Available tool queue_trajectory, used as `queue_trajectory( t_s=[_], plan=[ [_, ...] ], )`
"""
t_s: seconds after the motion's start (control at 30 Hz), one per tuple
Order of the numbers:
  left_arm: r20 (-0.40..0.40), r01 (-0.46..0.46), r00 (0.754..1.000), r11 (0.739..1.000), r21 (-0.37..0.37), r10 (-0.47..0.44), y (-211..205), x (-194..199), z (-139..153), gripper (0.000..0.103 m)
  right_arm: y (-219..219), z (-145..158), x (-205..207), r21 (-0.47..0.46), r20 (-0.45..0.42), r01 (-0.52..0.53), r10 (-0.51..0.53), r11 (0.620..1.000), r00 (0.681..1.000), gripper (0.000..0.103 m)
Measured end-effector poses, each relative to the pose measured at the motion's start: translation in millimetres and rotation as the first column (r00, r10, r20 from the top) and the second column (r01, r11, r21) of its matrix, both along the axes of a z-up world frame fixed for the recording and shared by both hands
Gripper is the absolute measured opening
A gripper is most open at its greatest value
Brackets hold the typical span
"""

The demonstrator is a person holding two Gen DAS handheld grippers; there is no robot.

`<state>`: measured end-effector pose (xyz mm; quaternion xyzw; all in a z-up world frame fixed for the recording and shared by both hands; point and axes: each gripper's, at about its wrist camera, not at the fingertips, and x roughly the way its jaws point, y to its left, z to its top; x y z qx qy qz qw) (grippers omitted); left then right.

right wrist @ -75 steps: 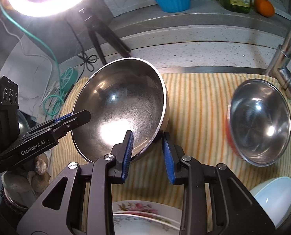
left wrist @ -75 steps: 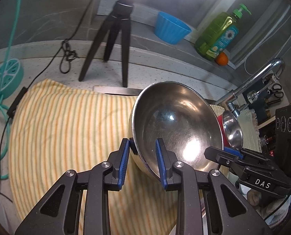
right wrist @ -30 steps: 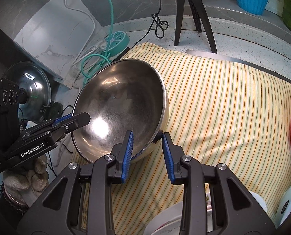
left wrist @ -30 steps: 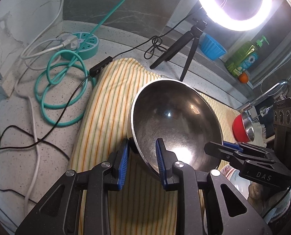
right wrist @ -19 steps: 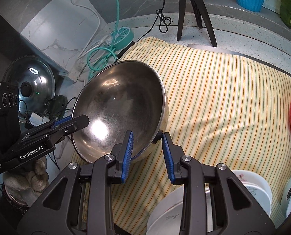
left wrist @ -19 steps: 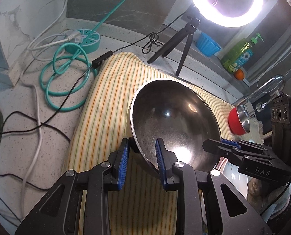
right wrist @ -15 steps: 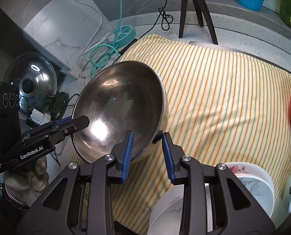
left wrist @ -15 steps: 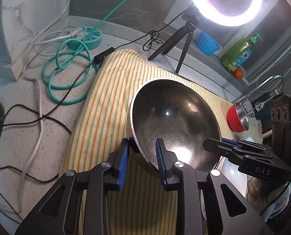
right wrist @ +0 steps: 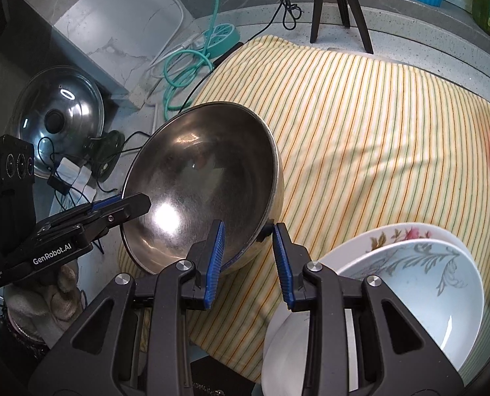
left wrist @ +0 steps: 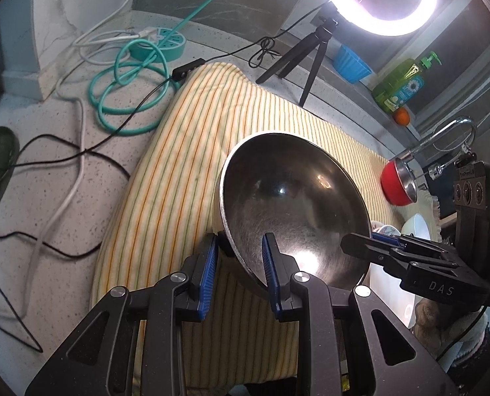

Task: Organize plates and bowls
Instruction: 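Carry the gold bowl with the left tool and lower it onto the plate stack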

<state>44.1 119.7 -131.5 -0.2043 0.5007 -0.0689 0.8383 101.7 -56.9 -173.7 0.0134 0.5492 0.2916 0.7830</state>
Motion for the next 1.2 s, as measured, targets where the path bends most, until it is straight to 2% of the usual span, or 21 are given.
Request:
queue_trajectory(
  t_s=[0.63,0.93,1.0,1.07,1.2],
  plan=[
    [-0.026,-0.026,0.999,1.0,0.003,0.026,2,-13,-9,0.024,2,-9,-17,-0.007,-0.037,-0.069,0.068,0.998,0.997,0.032],
    [-0.018,-0.035,0.999,0.999,0.011,0.035,4,-9,-5,0.024,-3,4,-19,-0.025,0.028,-0.062,0.062,0.998,0.998,0.032],
    [-0.011,-0.044,0.999,0.999,0.015,0.044,5,-9,-2,0.025,-8,7,-18,-0.02,0.035,-0.053,0.054,0.998,0.998,0.036],
    [0.0,-0.056,0.998,0.998,0.011,0.056,7,-9,2,0.026,-13,12,-18,-0.018,0.054,-0.043,0.044,0.999,0.998,0.05],
    [0.033,-0.078,0.996,0.997,0.013,0.078,9,-7,13,0.026,-27,24,-18,-0.028,0.106,-0.012,0.015,1.0,0.994,0.051]
  ],
)
